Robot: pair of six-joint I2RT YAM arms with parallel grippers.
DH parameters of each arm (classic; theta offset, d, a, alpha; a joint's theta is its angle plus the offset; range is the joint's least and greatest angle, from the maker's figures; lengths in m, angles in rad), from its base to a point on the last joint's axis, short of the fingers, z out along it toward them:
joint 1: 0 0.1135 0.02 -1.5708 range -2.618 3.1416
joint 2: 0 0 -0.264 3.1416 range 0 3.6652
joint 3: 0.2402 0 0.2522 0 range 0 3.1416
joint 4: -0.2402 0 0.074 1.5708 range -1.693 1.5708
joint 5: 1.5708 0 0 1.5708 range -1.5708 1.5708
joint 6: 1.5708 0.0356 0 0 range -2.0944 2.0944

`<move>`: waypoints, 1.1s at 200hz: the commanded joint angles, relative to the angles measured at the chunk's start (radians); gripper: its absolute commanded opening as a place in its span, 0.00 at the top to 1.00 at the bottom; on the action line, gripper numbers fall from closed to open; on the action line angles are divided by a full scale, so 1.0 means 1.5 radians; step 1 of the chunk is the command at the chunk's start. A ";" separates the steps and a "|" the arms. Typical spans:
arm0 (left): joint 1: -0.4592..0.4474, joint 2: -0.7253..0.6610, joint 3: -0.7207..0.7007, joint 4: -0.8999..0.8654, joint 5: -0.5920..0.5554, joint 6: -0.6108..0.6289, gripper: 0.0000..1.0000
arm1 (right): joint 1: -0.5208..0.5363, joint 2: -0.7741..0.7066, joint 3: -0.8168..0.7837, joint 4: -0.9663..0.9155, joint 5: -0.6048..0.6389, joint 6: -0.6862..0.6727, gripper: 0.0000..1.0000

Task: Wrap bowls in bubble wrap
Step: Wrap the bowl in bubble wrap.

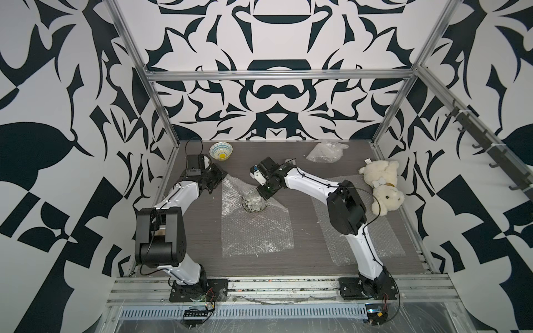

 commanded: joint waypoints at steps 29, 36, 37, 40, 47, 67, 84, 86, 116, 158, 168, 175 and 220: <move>-0.070 -0.055 -0.076 0.086 0.099 -0.097 0.99 | -0.003 -0.018 -0.013 0.017 0.053 0.047 1.00; -0.083 -0.052 -0.085 0.102 0.105 -0.107 0.99 | -0.002 -0.020 -0.015 0.022 0.050 0.050 1.00; -0.084 -0.051 -0.087 0.104 0.105 -0.107 0.99 | -0.002 -0.020 -0.016 0.023 0.049 0.050 1.00; -0.090 -0.050 -0.090 0.110 0.107 -0.111 0.99 | -0.003 -0.021 -0.017 0.024 0.049 0.052 1.00; -0.103 -0.045 -0.096 0.124 0.111 -0.119 0.99 | -0.003 -0.023 -0.021 0.029 0.043 0.055 1.00; -0.147 -0.032 -0.116 0.163 0.109 -0.139 0.99 | -0.004 -0.028 -0.030 0.040 0.025 0.064 1.00; -0.178 -0.027 -0.137 0.189 0.099 -0.153 0.99 | -0.009 -0.035 -0.041 0.049 0.013 0.075 1.00; -0.181 -0.027 -0.140 0.191 0.097 -0.156 0.99 | -0.009 -0.037 -0.042 0.051 0.012 0.076 1.00; -0.218 -0.030 -0.189 0.237 0.077 -0.192 0.99 | -0.022 -0.045 -0.058 0.069 -0.011 0.100 1.00; -0.262 -0.012 -0.243 0.272 0.040 -0.212 0.99 | -0.025 -0.050 -0.067 0.078 -0.020 0.127 1.00; -0.265 -0.004 -0.257 0.289 0.037 -0.218 0.99 | -0.025 -0.052 -0.067 0.078 -0.021 0.131 1.00; -0.266 0.001 -0.265 0.296 0.034 -0.220 0.99 | -0.025 -0.053 -0.068 0.078 -0.025 0.132 1.00; -0.272 0.041 -0.287 0.319 0.024 -0.221 0.99 | -0.025 -0.064 -0.077 0.079 -0.030 0.136 1.00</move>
